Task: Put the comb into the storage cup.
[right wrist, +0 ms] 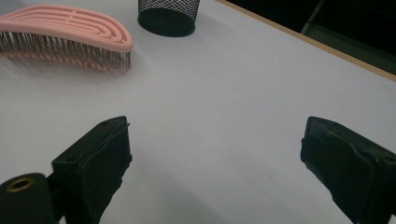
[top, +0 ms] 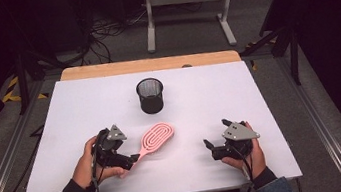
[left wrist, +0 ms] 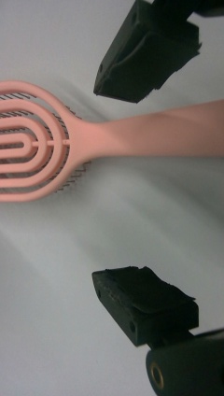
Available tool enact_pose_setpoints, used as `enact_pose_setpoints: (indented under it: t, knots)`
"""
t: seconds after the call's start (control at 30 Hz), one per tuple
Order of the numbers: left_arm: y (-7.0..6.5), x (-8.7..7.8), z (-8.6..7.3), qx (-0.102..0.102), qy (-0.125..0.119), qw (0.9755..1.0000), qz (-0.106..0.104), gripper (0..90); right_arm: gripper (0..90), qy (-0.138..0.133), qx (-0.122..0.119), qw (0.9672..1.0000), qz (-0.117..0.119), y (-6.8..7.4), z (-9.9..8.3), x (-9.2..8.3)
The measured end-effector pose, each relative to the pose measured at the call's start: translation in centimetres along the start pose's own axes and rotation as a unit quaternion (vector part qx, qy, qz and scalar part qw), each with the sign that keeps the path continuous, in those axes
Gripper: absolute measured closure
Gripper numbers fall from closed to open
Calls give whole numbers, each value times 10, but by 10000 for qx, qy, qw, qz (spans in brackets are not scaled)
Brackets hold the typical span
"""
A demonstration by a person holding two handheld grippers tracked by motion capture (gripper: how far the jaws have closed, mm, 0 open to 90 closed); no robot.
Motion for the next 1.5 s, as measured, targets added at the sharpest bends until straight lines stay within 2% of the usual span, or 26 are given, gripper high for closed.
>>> enact_pose_setpoints:
  t: [0.2, 0.23, 0.33, 0.6, 0.7, 0.8, 0.93, 1.23, 1.33, 1.5]
  knots:
    - [-12, 13, 11, 133, 257, 9996, -46, 108, 88, -10, 15, 10000, -10, -1, 0, -1]
    - [-12, 13, 11, 133, 257, 9996, -46, 120, 88, -10, 15, 10000, -10, -1, 0, -1]
    - [-13, 23, 14, 172, 476, 9987, -56, 138, 88, -46, 59, 10000, -64, -3, 0, -1]
    - [-9, 33, 12, 93, 620, 9980, -40, 136, 85, -86, 135, 9997, -158, -7, 1, -2]
    - [-11, 38, 11, 171, 780, 9968, -66, 165, 86, -99, 159, 9997, -173, -8, 1, -3]
    - [-11, 39, 11, 143, 805, 9965, -153, 188, 85, -127, 179, 9996, -194, -9, 1, -4]
    - [-12, 38, 11, 224, 800, 9964, -189, 217, 86, -111, 184, 9996, -165, -8, 1, -3]
    - [-15, 35, 15, 295, 863, 9956, -211, 391, 89, -84, 213, 9995, -197, -10, 0, -3]
    - [-16, 35, 15, 284, 937, 9949, -246, 411, 89, -74, 211, 9996, -182, -9, -1, -3]
    - [-14, 36, 16, 441, 980, 9939, -240, 409, 89, -51, 193, 9997, -154, -8, 0, -2]
Point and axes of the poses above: each handheld gripper's, and its own axes: x roughly forward along the jaws, z roughly out of its top, y roughly to its left, the point moved 8 cm from there along x, roughly forward along the jaws, and after that the axes turned 14 degrees about y, right-handed, at the moved point
